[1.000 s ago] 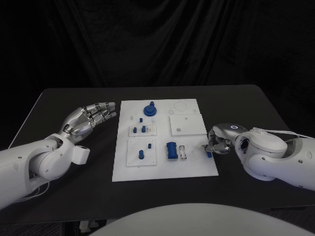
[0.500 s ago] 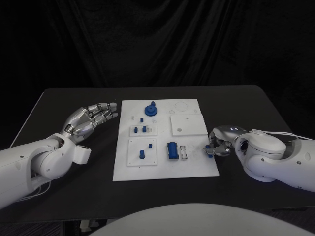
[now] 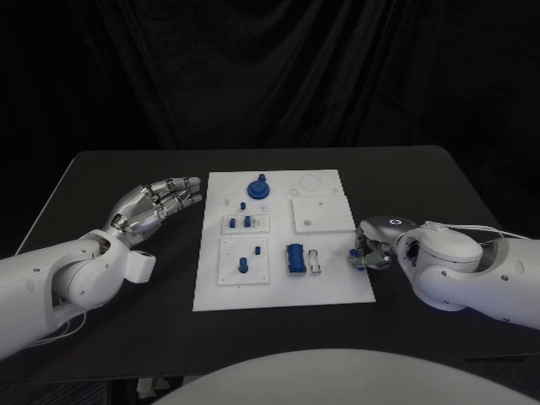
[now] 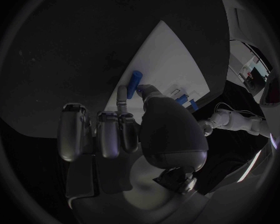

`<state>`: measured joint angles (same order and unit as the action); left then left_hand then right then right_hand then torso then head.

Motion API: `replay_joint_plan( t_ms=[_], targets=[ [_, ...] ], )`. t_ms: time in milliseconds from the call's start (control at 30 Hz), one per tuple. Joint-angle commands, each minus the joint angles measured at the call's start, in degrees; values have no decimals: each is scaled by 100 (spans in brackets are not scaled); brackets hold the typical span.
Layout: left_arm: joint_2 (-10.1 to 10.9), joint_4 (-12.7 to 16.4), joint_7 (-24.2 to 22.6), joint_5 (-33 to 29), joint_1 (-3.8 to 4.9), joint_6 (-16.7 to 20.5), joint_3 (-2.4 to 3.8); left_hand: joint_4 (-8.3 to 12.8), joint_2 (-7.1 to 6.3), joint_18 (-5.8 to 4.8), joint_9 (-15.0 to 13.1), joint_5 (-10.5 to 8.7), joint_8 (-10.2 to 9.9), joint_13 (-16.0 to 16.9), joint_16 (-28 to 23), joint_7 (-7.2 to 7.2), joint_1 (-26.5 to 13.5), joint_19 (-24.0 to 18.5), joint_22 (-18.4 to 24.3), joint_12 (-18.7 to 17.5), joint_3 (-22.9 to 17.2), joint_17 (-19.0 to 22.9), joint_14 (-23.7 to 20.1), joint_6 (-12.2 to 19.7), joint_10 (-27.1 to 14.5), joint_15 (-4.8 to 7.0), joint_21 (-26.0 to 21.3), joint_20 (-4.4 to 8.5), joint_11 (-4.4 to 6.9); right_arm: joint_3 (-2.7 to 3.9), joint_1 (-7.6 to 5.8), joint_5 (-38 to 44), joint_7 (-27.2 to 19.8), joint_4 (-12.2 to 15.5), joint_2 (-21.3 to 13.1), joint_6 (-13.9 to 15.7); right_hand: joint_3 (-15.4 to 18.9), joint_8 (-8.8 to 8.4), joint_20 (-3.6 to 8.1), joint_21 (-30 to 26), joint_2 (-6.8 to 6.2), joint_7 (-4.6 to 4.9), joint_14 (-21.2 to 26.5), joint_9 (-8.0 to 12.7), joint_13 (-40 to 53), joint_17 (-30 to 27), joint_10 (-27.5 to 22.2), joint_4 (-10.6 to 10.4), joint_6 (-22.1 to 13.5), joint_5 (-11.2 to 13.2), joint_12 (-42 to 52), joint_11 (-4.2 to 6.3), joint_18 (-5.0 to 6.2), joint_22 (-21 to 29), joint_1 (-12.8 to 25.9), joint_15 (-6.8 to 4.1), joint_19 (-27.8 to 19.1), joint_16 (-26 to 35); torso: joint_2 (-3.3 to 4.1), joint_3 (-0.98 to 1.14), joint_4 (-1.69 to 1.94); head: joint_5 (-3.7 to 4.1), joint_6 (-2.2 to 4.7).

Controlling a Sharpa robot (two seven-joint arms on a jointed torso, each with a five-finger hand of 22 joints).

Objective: Assemble the parts on the task board

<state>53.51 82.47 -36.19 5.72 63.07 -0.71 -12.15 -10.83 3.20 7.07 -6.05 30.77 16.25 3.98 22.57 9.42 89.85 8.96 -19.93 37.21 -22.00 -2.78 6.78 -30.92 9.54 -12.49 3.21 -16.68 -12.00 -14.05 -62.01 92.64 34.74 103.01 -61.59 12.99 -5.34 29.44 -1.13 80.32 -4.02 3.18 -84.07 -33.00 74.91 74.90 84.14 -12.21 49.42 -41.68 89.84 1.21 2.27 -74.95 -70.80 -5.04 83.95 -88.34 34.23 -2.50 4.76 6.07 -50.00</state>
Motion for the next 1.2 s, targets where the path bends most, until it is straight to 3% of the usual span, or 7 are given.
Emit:
replay_joint_plan(
  t_ms=[33, 133, 200, 367, 600, 867, 1200],
  targets=[
    [-12, 13, -25, -30, -10, -82, 5, 9, 41, -45, -6, -9, 34, -5, 7, 318, -11, 18, 8, 18, -37, -5, 9, -22, 35, 4, -14, -13, -11, -26, 89, -6, 26, -16, 44, -159, -80, -52, -8, -43, -3, -28, -446, 52, 1509, 684, 586, 168, 16, 11, 16, 13, 18, -1175, -208, 2, 310, 37, 3, -5, 0, -13, 0],
    [-15, 14, -18, -30, -11, -88, 5, 9, 41, -45, -6, -9, 34, -5, 7, 318, -11, 18, 8, 18, -37, -5, 9, -22, 35, 4, -14, -13, -11, -26, 121, -8, -3, -32, 85, -123, -489, -104, 3, -91, 4, -23, -447, 102, 1509, 689, 586, 426, 64, 994, 16, 7, 28, -1161, -537, 5, 297, 37, 4, -6, -3, -17, 0],
    [-16, 14, -16, -30, -12, -91, 5, 9, 41, -45, -6, -9, 34, -5, 7, 318, -11, 18, 8, 18, -37, -5, 9, -22, 35, 4, -14, -13, -11, -25, 132, -8, -27, -43, 105, -82, -745, -118, -1, -111, -44, -5, -449, 124, 1509, 695, 586, 499, 112, 1112, 16, -1, 32, -1156, -570, 16, 293, 35, 5, -7, -2, -19, 0],
    [-15, 13, -11, -30, -14, -97, 5, 9, 41, -45, -6, -9, 34, -5, 7, 318, -11, 18, 8, 18, -37, -5, 9, -22, 35, 4, -14, -13, -11, -24, 148, -108, -169, -47, 121, 224, -1307, -73, -9, -101, -141, -20, -460, 111, 1509, 751, 586, 691, 227, 1185, 16, 7, 28, -1162, -558, 8, 303, 18, 5, -4, -4, -34, 0],
    [-12, 10, 2, -30, -17, -105, 5, 10, 42, -46, -5, -3, 35, -8, 12, 324, -12, 21, 1, 22, -46, -5, 8, -19, 35, 1, -13, -13, -17, -17, 151, -548, -735, 31, 39, 1161, -1818, -151, -12, -165, -298, -24, -445, 149, 1509, 677, 586, 776, 327, 1083, 16, 10, 41, -1145, -239, 7, 288, 37, 3, 0, -2, -85, 0],
    [-24, 6, -4, -30, -19, -107, 5, 11, 44, -46, -6, 2, 36, -9, 20, 326, -12, 26, -7, 30, -52, -6, 9, -19, 38, 0, -13, -13, -19, -8, 47, -2742, -1549, 196, -10, 1790, -1956, -202, 0, -169, -305, -54, -453, 174, 1509, 709, 586, 725, 418, 1114, 16, 34, 42, -1146, -5, -11, 291, 28, -1, -2, -3, -98, 0],
    [-31, 15, 12, -30, -19, -112, 5, 11, 44, -46, -6, 2, 36, -9, 20, 326, -12, 26, -7, 30, -52, -6, 9, -19, 38, 0, -13, -13, -19, -15, 16, -4182, -1842, 73, 210, 1648, -1887, -277, 15, -243, -240, -49, -439, 184, 1509, 629, 586, 582, 395, 773, 16, 34, 58, -1124, 359, -17, 272, 46, -10, -7, 14, -86, 0]
  ],
)
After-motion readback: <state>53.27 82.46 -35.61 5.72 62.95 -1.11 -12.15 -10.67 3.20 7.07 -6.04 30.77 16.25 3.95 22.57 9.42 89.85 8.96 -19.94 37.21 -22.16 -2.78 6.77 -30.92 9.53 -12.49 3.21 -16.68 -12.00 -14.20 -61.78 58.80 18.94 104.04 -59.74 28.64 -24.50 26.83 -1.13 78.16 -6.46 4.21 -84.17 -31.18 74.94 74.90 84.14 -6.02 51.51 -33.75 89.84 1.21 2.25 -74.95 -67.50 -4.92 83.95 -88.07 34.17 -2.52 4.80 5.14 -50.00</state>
